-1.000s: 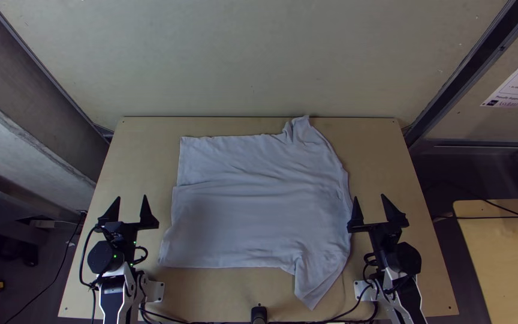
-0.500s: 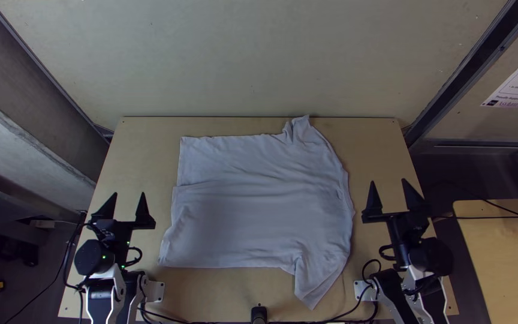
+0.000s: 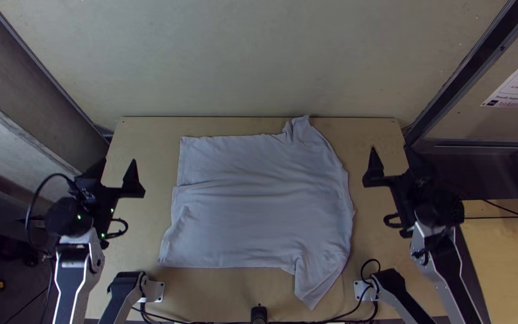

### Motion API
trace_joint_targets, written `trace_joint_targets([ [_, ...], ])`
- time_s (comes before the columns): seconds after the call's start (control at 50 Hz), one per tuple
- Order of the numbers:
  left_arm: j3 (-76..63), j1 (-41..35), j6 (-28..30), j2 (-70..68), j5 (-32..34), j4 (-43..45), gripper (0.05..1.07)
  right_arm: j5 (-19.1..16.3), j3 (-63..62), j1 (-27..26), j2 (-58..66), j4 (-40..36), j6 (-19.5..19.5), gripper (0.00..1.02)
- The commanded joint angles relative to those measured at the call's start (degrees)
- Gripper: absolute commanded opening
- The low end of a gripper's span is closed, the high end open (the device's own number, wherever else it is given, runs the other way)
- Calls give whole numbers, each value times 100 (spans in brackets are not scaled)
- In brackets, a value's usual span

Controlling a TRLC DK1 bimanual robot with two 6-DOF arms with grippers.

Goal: Fold the t-shirt

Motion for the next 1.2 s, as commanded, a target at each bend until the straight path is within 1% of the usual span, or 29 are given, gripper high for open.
trace_joint_targets([
  [0.0,572,-111,-153,606,39,-145,102,15,462,-88,528,0,-71,99],
  [0.18,1715,-217,-435,1845,13,-936,102,7,1112,-184,1407,-87,-1,99],
  [0.28,2092,-243,-654,2276,13,-936,102,-2,1481,-219,1873,-184,87,99],
  [0.38,2506,-270,-865,2839,4,-1130,102,-2,1885,-228,2356,-448,193,99],
  [0.52,2963,-314,-1199,3542,-5,-1218,102,-99,2685,-246,3173,-1335,491,99],
  [0.6,3235,-401,-1270,3972,-5,-1428,102,-125,3072,-263,3569,-1696,623,99],
  [0.72,3692,-472,-1463,4675,-5,-1833,102,-169,3283,-272,3912,-1792,685,99],
  [0.8,4035,-489,-1586,5185,-5,-2105,102,-195,3485,-272,4140,-1933,817,99],
  [0.88,4281,-507,-1691,5616,-5,-2211,101,-310,3898,-351,4483,-2434,1072,99],
  [0.98,4518,-533,-1797,6064,-5,-2237,101,-600,4469,-553,5010,-2979,1405,99],
  [1.0,4571,-533,-1797,6143,-14,-2237,101,-644,4557,-589,5098,-3041,1441,99],
  [1.08,4808,-542,-1806,6530,-31,-2246,91,-714,4821,-694,5388,-3128,1502,99],
  [1.18,5142,-524,-1797,7013,-49,-2272,91,-784,5076,-773,5687,-3164,1537,99],
])
